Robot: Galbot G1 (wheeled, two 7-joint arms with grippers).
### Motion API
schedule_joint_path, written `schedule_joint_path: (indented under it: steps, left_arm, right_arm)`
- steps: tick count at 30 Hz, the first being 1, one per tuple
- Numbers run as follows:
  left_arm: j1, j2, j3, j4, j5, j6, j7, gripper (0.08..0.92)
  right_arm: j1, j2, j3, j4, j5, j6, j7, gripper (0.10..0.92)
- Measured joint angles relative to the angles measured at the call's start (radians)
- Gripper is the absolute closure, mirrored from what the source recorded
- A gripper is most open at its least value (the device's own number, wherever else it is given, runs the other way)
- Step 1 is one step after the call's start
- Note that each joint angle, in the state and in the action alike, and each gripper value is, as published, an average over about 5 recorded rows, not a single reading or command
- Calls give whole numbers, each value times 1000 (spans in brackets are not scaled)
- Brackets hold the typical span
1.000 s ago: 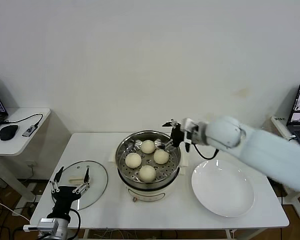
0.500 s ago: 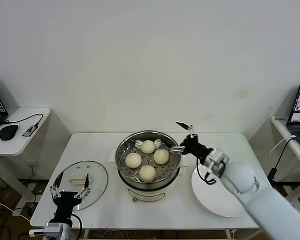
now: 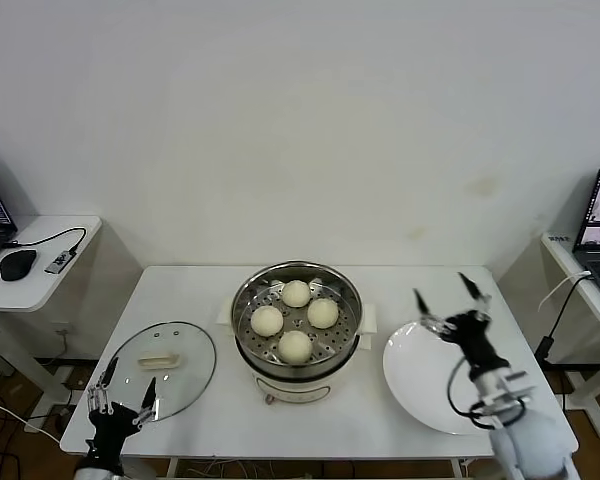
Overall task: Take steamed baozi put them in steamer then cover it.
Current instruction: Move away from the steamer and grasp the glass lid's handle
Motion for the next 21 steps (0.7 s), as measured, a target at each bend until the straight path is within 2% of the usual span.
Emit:
schedule_joint_path:
  steps: [9,21]
  left_arm:
    - [-80,47,2,140,327,-31,1,177]
    - [-233,105,42,303,476,-62,26,177]
  right_arm:
    - [-80,84,157,-2,-6,9,55,203]
    - [-131,138,234,-3,-11,22,101,203]
